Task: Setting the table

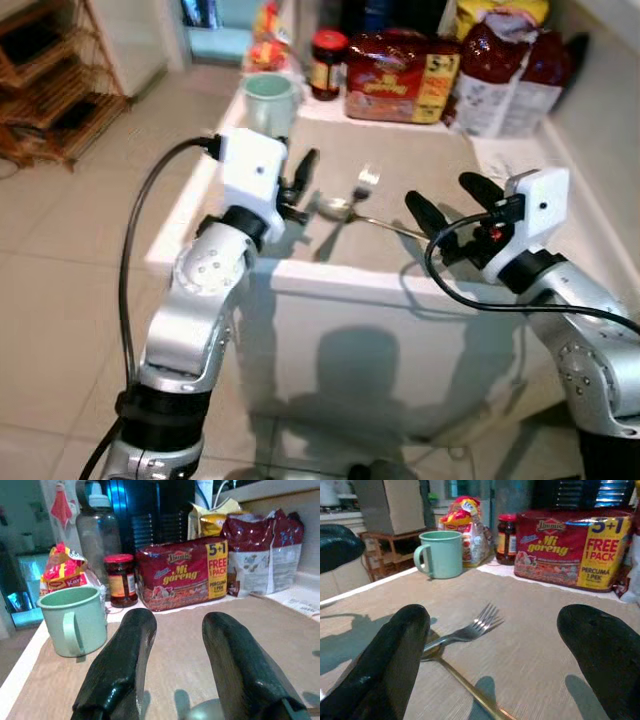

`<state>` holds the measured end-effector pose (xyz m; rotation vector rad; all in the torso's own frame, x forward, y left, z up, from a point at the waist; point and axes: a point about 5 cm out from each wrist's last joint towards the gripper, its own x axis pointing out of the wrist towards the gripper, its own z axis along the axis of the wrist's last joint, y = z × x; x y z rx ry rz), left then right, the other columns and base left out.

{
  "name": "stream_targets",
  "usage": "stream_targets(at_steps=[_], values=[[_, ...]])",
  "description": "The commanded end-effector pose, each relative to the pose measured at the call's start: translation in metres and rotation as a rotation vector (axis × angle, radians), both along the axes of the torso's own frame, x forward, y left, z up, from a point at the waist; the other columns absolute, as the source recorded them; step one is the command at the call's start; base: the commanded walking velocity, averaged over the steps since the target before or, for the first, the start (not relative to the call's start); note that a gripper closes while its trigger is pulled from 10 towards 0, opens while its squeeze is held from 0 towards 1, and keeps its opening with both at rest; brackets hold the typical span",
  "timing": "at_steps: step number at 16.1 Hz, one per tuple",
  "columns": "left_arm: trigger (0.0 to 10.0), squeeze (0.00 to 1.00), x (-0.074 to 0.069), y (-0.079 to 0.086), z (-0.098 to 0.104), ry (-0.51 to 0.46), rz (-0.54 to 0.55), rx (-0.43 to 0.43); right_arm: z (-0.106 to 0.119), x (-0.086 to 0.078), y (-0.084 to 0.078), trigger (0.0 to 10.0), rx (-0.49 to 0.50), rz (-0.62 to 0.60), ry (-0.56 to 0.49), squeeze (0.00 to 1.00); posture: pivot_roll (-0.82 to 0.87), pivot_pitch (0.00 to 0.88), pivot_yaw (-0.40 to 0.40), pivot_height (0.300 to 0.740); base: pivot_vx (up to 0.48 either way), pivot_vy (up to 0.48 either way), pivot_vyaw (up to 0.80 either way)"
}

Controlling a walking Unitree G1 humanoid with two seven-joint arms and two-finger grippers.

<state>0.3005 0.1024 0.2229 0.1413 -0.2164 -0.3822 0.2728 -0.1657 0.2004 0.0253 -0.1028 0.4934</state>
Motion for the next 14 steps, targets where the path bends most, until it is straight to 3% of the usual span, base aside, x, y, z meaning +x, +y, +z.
stream_targets(at_steps=[1, 3, 4, 6, 8, 10, 11, 12, 13, 14], values=[[10.0, 0.00, -0.001, 0.006, -0.001, -0.005, 0.012, 0.039, 0.001, -0.007, 0.006, 10.0, 0.015, 0.018, -0.001, 0.00, 0.05, 0.148, -0.040, 0.740, 0.000, 0.000, 0.00], [10.0, 0.00, -0.009, 0.001, -0.012, 0.045, -0.050, 0.087, -0.014, -0.019, 0.012, 10.0, 0.029, 0.041, 0.054, 0.00, 0.06, 0.169, -0.036, 0.740, 0.000, 0.000, 0.00], [10.0, 0.00, -0.018, 0.000, -0.015, 0.066, -0.081, 0.067, -0.016, -0.029, 0.012, 10.0, 0.040, 0.050, 0.065, 0.00, 0.04, 0.156, -0.027, 0.740, 0.000, 0.000, 0.00], [10.0, 0.00, -0.018, -0.008, -0.018, 0.110, -0.161, 0.008, -0.013, -0.032, 0.002, 10.0, 0.059, 0.043, 0.071, 0.00, 0.03, 0.132, -0.016, 0.740, 0.000, 0.000, 0.00], [10.0, 0.00, -0.002, -0.015, -0.019, 0.130, -0.198, 0.028, -0.005, -0.025, -0.017, 10.0, 0.038, -0.016, 0.049, 0.00, 0.00, 0.143, 0.013, 0.740, 0.000, 0.000, 0.00], [10.0, 0.00, 0.016, -0.016, -0.028, 0.199, -0.146, 0.011, -0.004, -0.034, -0.024, 10.0, 0.007, -0.024, 0.045, 0.00, -0.02, 0.081, 0.022, 0.740, 0.000, 0.000, 0.00], [10.0, 0.00, 0.025, -0.020, -0.029, 0.216, -0.171, -0.007, -0.005, -0.036, -0.026, 10.0, -0.029, -0.007, 0.058, 0.00, -0.02, 0.079, 0.024, 0.740, 0.000, 0.000, 0.00], [10.0, 0.09, 0.030, -0.026, -0.031, 0.249, -0.229, -0.040, -0.006, -0.039, -0.027, 10.0, -0.060, 0.011, 0.074, 0.00, -0.03, 0.056, 0.024, 0.740, 0.000, 0.000, 0.00], [10.0, 1.00, 0.034, -0.034, -0.033, 0.290, -0.318, -0.064, -0.006, -0.041, -0.031, 10.0, -0.090, 0.025, 0.087, 0.00, -0.04, 0.047, 0.015, 0.740, 0.000, 0.000, 0.00], [10.0, 1.00, 0.035, -0.037, -0.033, 0.296, -0.353, -0.062, -0.006, -0.042, -0.032, 10.0, -0.098, 0.029, 0.090, 0.00, -0.05, 0.040, 0.007, 0.740, 0.000, 0.000, 0.00]])
